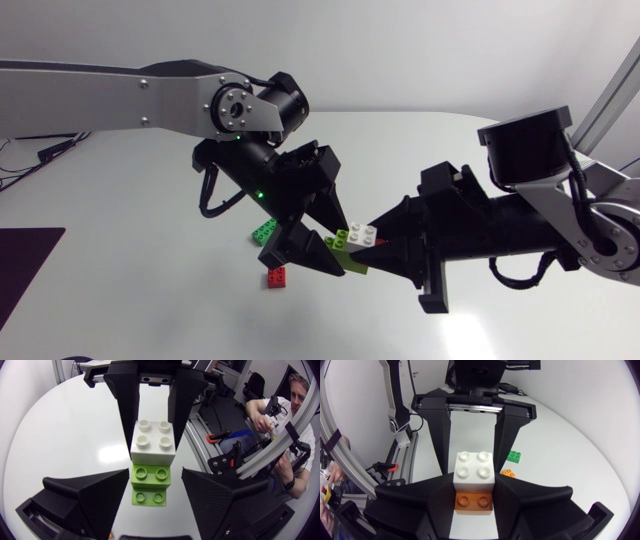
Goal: Separate the duplo bricks
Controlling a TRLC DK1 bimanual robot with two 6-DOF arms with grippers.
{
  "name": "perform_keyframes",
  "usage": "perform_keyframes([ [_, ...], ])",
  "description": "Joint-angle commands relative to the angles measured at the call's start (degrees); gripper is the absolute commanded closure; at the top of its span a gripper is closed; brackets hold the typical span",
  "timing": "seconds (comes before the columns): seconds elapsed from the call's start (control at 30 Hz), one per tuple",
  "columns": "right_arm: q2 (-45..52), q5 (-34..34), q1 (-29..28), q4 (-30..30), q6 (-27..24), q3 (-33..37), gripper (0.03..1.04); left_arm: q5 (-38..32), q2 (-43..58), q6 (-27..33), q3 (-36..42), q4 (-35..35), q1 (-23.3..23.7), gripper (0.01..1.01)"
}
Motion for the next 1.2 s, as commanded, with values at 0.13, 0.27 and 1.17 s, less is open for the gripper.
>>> perform_keyframes([
  [0.13,-0.91,-0.36,0.57,0.71,1.34,-0.04,0.91,0.99,1.89,-1.07,0.61,-0.61,-0.73,0.670],
  [0.27,-1.43,-0.36,0.66,0.71,1.43,-0.39,0.91,0.99,2.15,-1.33,0.79,-0.61,-1.00,0.679],
  [1.17,-6.09,-1.24,0.57,-0.70,1.96,-0.57,0.57,0.03,2.41,-2.04,1.05,-0.43,-1.70,0.715],
])
